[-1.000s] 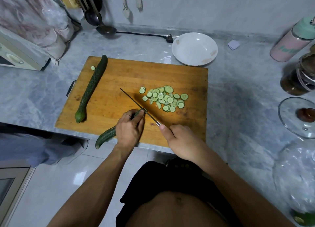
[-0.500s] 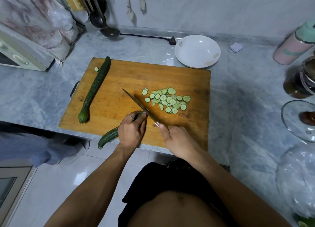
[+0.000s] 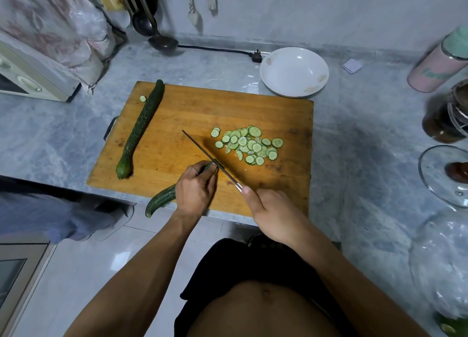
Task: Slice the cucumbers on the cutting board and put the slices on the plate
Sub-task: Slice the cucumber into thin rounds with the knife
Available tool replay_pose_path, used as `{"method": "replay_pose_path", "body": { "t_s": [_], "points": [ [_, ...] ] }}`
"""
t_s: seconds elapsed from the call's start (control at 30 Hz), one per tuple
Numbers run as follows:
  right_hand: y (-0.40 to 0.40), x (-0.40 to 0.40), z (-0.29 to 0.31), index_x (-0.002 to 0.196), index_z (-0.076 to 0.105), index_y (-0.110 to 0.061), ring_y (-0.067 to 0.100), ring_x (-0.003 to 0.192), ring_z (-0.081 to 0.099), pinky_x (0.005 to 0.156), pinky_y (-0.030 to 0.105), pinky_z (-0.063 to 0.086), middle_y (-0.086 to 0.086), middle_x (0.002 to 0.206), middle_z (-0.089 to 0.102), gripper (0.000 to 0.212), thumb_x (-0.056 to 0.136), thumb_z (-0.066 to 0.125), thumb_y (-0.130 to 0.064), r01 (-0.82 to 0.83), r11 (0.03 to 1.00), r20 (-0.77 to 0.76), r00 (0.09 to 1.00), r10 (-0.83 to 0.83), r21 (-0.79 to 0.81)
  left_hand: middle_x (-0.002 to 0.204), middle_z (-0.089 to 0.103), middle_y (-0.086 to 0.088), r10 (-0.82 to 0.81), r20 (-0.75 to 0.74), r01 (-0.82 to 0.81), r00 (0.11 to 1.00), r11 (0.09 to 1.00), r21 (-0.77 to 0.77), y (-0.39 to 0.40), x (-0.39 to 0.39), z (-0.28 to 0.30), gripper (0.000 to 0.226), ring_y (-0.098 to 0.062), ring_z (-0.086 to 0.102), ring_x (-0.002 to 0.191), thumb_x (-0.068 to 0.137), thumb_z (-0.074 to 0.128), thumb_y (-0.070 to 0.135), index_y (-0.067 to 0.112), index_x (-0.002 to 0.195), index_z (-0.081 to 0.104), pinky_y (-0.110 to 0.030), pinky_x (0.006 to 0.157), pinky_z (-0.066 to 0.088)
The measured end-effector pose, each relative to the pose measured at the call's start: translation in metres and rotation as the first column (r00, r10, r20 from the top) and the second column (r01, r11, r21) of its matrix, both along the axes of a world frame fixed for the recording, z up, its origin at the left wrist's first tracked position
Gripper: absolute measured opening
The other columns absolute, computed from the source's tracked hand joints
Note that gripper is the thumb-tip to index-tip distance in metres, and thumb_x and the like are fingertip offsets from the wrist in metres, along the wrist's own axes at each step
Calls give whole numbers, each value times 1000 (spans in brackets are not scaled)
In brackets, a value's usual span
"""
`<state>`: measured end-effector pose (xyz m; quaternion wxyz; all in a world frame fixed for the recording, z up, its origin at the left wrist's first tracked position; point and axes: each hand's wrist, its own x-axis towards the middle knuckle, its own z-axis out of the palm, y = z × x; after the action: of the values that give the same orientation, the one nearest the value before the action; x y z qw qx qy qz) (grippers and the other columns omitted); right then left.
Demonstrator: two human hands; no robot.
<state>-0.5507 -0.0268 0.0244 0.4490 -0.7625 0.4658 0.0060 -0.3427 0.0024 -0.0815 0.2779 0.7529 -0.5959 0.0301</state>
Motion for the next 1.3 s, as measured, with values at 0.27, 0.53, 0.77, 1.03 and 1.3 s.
{"method": "replay_pose_path", "body": {
  "t_s": [0.27,0.53,0.77,1.03,1.3],
  "points": [
    [-10,9,-3,69,46,-22,16,70,50,58,33,33,5,83,50,57,102,17,-60,-1,995,-50,999,6,95,107,72,-9,-10,19,10,1000,1000,-5,0,1,-4,22,-30,67,85,89,62,22,11,99,77,-33,59,54],
    [-12,23,-20,67,44,-20,23,81,49,68,34,37,7,77,52,57,104,19,-55,41,997,-34,999,-39,65,107,72,-8,-18,30,19,999,1000,-21,-1,0,-3,23,-30,66,83,90,59,24,11,98,77,-31,58,52],
    [-15,17,-16,67,46,-19,16,72,44,62,32,32,2,70,49,58,105,19,-52,28,997,-4,1000,-28,66,104,73,-8,-31,-10,31,999,999,-33,-1,0,0,29,-30,67,82,91,56,28,9,97,78,-32,57,55],
    [-5,1,-12,68,44,-27,20,83,47,70,34,35,2,83,53,52,103,18,-56,13,997,16,1000,-14,74,103,74,-12,-2,-55,2,998,1000,-5,-1,0,0,23,-31,70,83,87,63,22,7,97,78,-35,61,57],
    [0,3,-9,67,44,-21,20,78,45,66,34,33,1,72,47,56,104,17,-55,-6,998,33,999,4,57,105,74,-11,21,-139,-17,990,1000,26,-1,0,2,37,-29,70,88,88,53,34,9,98,78,-34,70,56]
  ]
}}
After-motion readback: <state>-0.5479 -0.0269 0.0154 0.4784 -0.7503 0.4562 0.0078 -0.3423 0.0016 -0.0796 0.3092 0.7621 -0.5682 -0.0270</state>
